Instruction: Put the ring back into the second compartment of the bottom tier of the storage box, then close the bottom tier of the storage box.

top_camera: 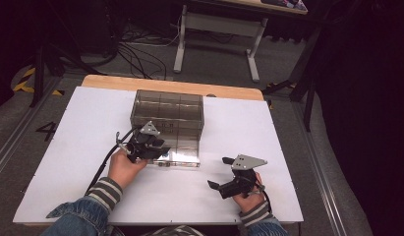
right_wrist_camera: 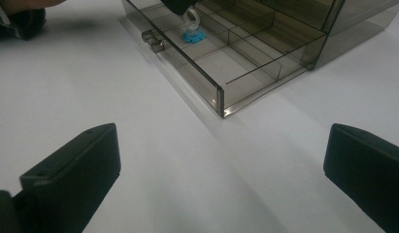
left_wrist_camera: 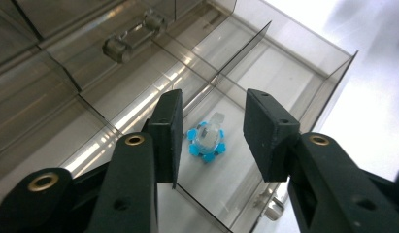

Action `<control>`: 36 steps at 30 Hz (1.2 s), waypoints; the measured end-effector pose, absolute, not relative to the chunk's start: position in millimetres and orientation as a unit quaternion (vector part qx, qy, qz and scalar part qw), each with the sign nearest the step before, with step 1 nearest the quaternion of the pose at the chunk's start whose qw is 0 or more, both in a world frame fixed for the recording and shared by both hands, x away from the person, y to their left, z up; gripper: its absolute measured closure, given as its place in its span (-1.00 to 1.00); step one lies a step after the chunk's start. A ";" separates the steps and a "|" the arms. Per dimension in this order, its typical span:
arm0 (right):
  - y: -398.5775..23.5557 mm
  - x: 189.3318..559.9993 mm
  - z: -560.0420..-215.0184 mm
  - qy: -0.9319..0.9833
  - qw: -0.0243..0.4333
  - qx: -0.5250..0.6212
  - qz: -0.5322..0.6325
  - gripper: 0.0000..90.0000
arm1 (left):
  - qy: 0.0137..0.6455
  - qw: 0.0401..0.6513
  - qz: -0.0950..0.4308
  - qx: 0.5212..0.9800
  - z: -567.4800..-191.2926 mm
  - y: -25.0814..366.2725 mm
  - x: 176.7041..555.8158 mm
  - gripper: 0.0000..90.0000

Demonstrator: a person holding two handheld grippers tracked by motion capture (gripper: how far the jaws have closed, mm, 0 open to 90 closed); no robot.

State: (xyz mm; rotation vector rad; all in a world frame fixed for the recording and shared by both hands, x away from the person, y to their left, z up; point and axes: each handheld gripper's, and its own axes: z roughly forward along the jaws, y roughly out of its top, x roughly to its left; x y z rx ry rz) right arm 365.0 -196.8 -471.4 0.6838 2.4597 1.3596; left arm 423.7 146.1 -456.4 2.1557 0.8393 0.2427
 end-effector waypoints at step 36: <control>-197.4 365.1 -471.3 0.843 0.122 0.237 0.467 -0.99 | 0.306 0.371 0.098 0.871 -427.1 161.5 391.8 0.98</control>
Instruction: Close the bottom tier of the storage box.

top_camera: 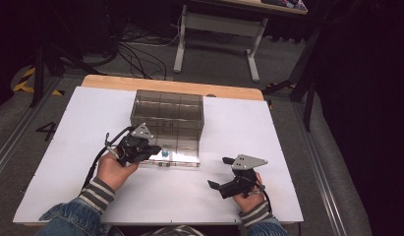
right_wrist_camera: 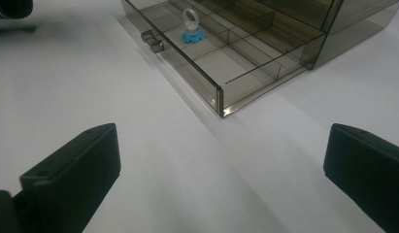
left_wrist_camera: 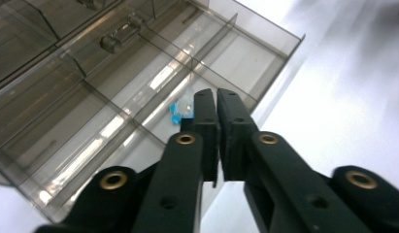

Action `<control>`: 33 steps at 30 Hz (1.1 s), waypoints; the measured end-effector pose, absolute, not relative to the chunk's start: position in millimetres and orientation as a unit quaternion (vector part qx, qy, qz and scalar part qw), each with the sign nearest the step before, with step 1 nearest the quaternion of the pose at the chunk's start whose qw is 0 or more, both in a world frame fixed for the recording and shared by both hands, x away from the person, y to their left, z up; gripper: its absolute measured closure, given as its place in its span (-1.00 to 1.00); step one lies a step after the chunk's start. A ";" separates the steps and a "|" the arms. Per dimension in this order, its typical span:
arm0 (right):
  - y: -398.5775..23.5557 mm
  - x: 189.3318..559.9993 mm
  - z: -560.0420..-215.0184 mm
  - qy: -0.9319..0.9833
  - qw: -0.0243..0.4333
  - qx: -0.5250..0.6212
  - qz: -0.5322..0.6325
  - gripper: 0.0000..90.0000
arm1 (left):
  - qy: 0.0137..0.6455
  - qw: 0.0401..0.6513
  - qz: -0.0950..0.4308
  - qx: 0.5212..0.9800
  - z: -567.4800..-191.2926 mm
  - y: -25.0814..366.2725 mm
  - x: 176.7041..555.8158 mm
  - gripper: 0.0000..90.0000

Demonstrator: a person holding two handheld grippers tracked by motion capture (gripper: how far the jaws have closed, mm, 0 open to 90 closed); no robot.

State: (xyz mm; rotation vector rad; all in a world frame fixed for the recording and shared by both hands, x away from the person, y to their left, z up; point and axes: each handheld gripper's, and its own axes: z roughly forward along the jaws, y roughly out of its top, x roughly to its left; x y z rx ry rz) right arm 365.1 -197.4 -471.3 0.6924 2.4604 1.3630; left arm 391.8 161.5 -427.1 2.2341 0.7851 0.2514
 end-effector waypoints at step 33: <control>-196.6 364.7 -471.7 0.845 0.122 0.236 0.464 -0.99 | 0.324 0.308 0.068 0.892 -447.5 163.3 370.4 0.99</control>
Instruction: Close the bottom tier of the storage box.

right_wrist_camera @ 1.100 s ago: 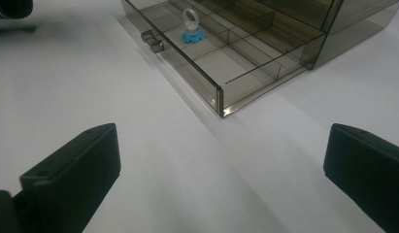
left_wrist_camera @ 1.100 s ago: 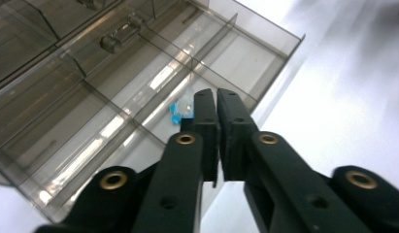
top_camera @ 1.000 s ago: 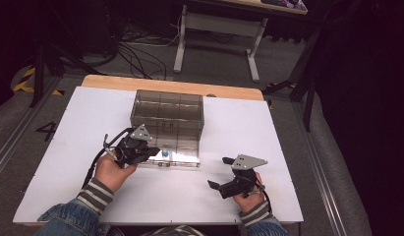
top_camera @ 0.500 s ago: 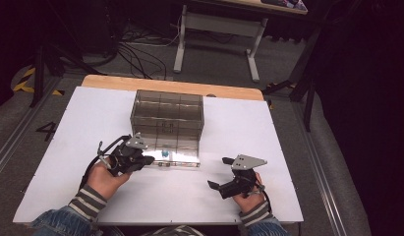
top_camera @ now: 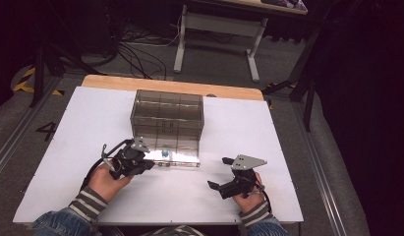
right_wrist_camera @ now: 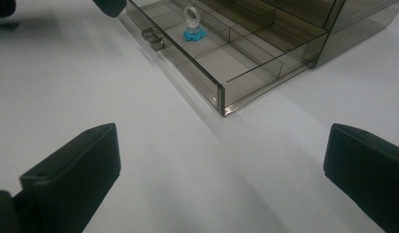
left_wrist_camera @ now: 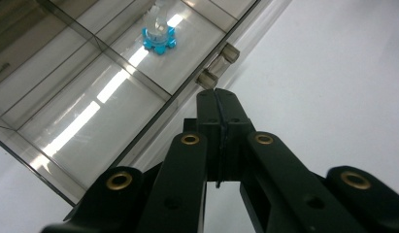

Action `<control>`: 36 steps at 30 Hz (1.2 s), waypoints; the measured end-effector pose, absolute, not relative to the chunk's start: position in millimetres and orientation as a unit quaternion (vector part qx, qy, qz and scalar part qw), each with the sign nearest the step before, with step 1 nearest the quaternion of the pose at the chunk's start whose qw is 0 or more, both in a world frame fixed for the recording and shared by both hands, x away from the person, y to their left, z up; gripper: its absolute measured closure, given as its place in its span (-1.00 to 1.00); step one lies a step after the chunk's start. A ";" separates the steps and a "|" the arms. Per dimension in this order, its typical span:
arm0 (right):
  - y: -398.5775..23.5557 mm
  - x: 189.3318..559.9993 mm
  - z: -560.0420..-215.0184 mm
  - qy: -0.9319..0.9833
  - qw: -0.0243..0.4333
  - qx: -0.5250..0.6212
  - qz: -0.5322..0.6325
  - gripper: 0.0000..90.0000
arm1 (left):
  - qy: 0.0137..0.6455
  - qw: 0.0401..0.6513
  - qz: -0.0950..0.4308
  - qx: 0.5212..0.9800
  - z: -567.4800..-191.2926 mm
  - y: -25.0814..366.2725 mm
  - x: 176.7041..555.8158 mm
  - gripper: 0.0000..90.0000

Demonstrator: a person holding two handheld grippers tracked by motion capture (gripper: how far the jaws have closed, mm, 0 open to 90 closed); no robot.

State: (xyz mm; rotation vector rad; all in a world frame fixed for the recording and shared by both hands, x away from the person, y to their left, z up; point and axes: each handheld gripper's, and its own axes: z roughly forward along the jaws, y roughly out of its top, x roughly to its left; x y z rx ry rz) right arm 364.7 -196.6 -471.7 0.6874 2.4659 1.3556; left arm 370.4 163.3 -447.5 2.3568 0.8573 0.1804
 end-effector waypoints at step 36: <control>-196.0 364.9 -472.1 0.846 0.123 0.237 0.462 -0.98 | 0.342 0.280 0.070 0.894 -468.9 147.9 382.1 0.99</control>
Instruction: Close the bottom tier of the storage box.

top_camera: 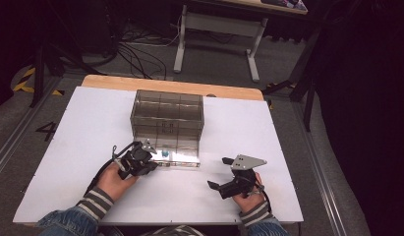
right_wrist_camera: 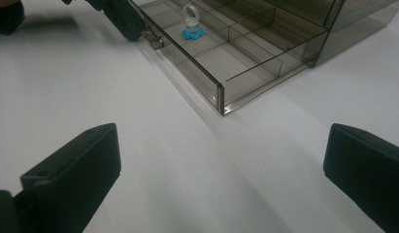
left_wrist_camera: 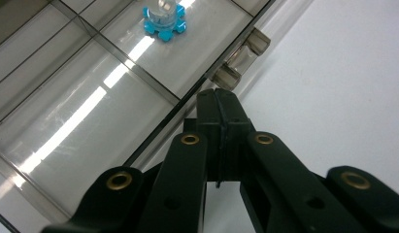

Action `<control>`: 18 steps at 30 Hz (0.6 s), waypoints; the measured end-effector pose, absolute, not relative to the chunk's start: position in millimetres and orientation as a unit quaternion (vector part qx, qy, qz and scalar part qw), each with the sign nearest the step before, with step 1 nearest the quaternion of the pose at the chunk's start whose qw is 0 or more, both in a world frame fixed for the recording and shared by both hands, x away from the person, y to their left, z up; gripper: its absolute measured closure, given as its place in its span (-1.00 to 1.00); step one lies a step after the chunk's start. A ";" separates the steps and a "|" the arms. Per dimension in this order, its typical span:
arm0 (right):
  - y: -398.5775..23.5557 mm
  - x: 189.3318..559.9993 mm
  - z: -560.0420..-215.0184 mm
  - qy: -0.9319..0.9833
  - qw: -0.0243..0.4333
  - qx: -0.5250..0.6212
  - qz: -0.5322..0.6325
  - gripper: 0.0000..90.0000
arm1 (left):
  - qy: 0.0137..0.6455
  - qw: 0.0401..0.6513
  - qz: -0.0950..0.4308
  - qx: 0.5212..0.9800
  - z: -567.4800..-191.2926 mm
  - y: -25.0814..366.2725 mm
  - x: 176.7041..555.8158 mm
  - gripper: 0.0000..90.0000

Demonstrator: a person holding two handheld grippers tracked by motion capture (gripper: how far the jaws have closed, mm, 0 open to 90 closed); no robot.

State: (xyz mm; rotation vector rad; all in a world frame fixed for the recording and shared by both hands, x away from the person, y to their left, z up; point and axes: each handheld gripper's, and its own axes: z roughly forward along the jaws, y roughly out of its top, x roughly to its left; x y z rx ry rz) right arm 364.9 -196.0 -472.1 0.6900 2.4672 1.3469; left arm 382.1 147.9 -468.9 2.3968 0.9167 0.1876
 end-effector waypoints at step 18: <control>-195.7 364.8 -472.2 0.846 0.124 0.236 0.461 -0.98 | 0.346 0.280 0.071 0.893 -468.4 147.2 384.9 0.99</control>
